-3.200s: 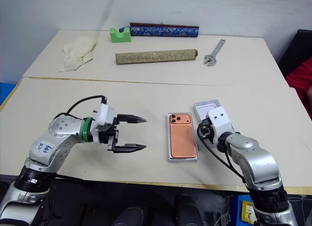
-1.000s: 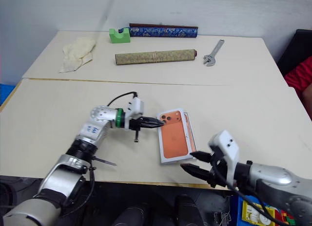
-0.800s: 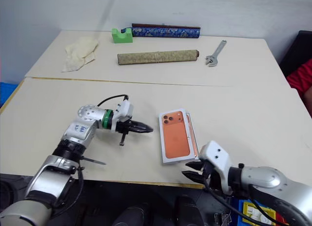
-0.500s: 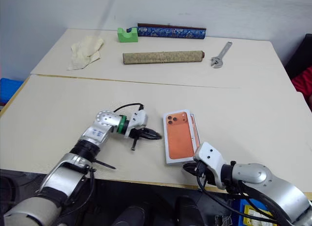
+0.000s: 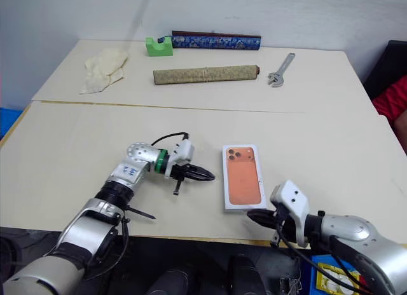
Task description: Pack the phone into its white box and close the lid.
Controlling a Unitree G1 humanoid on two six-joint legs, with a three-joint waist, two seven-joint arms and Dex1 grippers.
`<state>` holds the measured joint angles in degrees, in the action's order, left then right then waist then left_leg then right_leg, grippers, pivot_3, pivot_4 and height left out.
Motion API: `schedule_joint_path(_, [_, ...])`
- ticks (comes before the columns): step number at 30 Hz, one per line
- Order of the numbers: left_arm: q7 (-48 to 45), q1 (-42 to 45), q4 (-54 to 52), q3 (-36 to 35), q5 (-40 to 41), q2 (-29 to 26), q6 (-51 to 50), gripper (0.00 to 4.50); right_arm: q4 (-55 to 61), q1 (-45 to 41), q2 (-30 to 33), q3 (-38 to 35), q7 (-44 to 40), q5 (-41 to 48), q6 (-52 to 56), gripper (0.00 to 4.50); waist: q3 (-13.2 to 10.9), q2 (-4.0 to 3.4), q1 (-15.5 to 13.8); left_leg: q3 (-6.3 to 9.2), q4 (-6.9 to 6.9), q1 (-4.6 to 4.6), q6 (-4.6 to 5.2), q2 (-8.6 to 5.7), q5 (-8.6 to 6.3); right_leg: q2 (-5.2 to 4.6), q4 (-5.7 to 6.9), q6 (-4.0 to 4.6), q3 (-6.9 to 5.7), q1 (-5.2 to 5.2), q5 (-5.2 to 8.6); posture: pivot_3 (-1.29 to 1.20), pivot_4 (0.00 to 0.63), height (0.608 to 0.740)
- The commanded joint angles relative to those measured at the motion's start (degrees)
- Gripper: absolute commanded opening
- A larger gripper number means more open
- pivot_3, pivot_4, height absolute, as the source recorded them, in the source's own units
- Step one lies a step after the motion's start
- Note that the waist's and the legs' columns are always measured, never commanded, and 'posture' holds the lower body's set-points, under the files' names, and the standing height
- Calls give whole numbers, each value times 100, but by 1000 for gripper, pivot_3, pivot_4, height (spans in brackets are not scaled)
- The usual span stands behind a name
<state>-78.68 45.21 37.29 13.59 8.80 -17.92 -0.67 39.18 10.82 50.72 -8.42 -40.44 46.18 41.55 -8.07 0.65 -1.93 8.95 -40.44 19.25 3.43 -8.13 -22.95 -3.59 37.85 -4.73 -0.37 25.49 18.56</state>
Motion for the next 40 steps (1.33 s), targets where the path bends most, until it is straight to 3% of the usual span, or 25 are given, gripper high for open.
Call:
schedule_joint_path(1, [354, -12, -624, -341, 533, 332, -766, 0, -38, -376, -297, -196, 337, 280, 127, 40, 0, 0, 15, 1, -2, 0, 0, 0, 0, 0, -3, 0, 0, 0, 0, 0, 150, 740])
schedule_joint_path(4, [1198, -19, -799, -382, 432, 835, -1082, 0, -338, -575, -391, 79, 594, -176, 201, 40, 0, 0, -35, 4, -11, 0, 3, -3, -2, -2, -2, -1, 2, -3, -1, 0, 150, 740])
schedule_joint_path(8, [1849, 61, -531, -85, -92, 1075, -1131, 0, -617, -743, -594, 409, 835, -594, 255, 40, 1, 2, -52, 3, -30, 1, 7, -4, -9, -1, 13, -2, 1, -1, -1, 0, 150, 740])
schedule_joint_path(13, [1807, 84, 31, 786, -1105, 705, -659, 0, -918, -692, -473, 1135, 916, -1635, 48, 40, 65, 39, -29, 3, -9, -15, -1, -4, -13, 2, -3, -2, -1, 0, -1, 0, 150, 740])
schedule_joint_path(16, [1474, -33, -305, 723, -926, 430, -670, 0, -832, -551, -535, 1020, 783, -1742, -244, 40, 111, 43, -29, 2, 4, -44, -2, -4, -14, 4, -4, -2, 9, -16, -1, 0, 150, 740])
schedule_joint_path(19, [814, -446, -1303, 505, -446, -155, -1057, 0, -690, -350, -526, 491, 480, -1624, -753, 40, 112, 41, 8, 1, 44, -79, -3, -3, -14, 8, -4, 0, 19, -25, 0, 0, 150, 740])
schedule_joint_path(22, [-79, -1189, -2696, 188, 267, -1245, -1784, 549, -723, -195, -246, -351, -217, -1103, -825, 578, 104, 31, 76, 4, 48, -85, -4, -3, -15, 12, 3, 2, 24, -12, 1, 0, 150, 740])
schedule_joint_path(24, [-515, -1727, -3406, -144, 667, -2113, -2221, 1182, -769, -94, 118, -954, -930, -774, -835, 1242, 74, 6, 107, 6, 48, -80, -4, -4, -23, 15, -2, 3, 20, 0, 1, 0, 150, 740])
schedule_joint_path(28, [-304, -1968, -4010, -1526, 2141, -3126, -4505, 2474, -1095, -141, 845, -2334, -2079, 558, -10, 2660, 36, -21, 5, 8, 43, -80, -5, -4, -29, 17, -24, 6, 17, -4, 2, 0, 150, 740])
schedule_joint_path(33, [-349, -2923, -4698, -3347, 2888, -4274, -5188, 4046, -1885, -210, 1568, -3147, -3166, 531, 109, 4366, 10, -42, -77, 13, 54, -83, 5, -4, -37, 17, -28, 7, 17, -6, 2, 0, 150, 740])
schedule_joint_path(35, [-318, -3486, -5010, -3779, 2863, -4482, -5101, 4467, -2153, -295, 1677, -3141, -3347, 287, -120, 4500, 7, -48, -77, 9, 62, -93, 11, -4, -41, 15, -28, 7, 17, -9, 2, 0, 150, 740])
schedule_joint_path(40, [231, -4033, -5664, -4372, 3263, -4230, -5296, 4467, -2621, -737, 1669, -2675, -3541, -167, -606, 4500, -12, -56, -105, -10, 43, -85, 25, -5, -51, 11, -55, 2, 15, -24, 0, 0, 150, 740])
